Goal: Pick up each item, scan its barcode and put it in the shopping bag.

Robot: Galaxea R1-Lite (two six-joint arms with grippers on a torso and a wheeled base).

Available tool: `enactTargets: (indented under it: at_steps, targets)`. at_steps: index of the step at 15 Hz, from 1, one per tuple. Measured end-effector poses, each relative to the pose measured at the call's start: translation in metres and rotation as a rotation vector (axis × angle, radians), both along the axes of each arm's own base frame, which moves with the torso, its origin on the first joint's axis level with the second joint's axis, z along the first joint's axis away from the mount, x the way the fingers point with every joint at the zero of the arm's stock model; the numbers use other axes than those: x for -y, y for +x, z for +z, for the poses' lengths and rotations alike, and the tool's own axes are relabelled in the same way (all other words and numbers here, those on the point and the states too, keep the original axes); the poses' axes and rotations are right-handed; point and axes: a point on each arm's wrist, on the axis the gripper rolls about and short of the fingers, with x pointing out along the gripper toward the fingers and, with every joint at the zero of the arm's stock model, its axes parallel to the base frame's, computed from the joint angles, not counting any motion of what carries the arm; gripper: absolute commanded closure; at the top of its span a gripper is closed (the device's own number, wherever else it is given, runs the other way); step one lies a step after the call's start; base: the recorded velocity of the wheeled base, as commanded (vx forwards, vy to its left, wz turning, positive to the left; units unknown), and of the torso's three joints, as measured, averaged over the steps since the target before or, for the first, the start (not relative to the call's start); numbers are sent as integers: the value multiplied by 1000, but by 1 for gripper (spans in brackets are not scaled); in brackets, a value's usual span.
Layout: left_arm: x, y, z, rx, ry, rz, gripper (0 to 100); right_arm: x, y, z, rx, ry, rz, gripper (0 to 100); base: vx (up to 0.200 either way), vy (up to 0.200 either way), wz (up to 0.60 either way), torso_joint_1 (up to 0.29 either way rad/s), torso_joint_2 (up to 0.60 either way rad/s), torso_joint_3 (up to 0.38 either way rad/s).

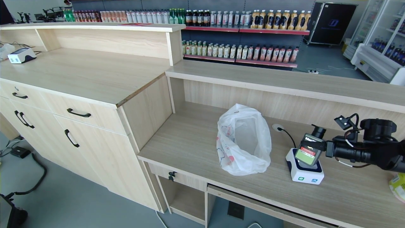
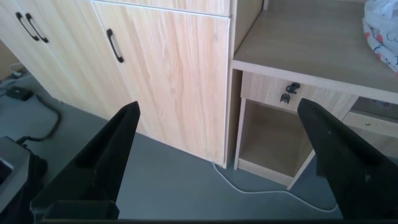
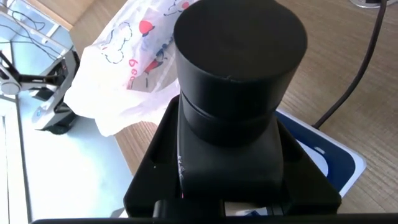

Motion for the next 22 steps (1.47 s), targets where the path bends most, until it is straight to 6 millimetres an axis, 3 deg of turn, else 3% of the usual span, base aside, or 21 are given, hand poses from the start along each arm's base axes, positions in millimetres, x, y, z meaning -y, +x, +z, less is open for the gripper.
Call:
enactTargets:
  at_steps: [8, 11, 13, 16, 19, 22]
  targets:
    - [0, 0, 0, 0, 0, -1, 0, -2, 5, -5, -9, 4, 7, 100, 0, 0, 0, 0, 0, 0]
    - [0, 0, 0, 0, 0, -1, 0, -5, -4, 12, 16, -4, 9, 100, 0, 0, 0, 0, 0, 0]
    - [0, 0, 0, 0, 0, 0, 0, -10, -22, 41, 96, -53, 3, 100, 0, 0, 0, 0, 0, 0]
    - [0, 0, 0, 0, 0, -1, 0, -14, -68, 89, 188, -209, -160, 100, 0, 0, 0, 0, 0, 0]
    - [0, 0, 0, 0, 0, -1, 0, -8, -115, 106, 116, -538, -517, 100, 0, 0, 0, 0, 0, 0]
    - [0, 0, 0, 0, 0, 0, 0, -7, -136, 124, 130, -672, -692, 100, 0, 0, 200, 1, -1, -2]
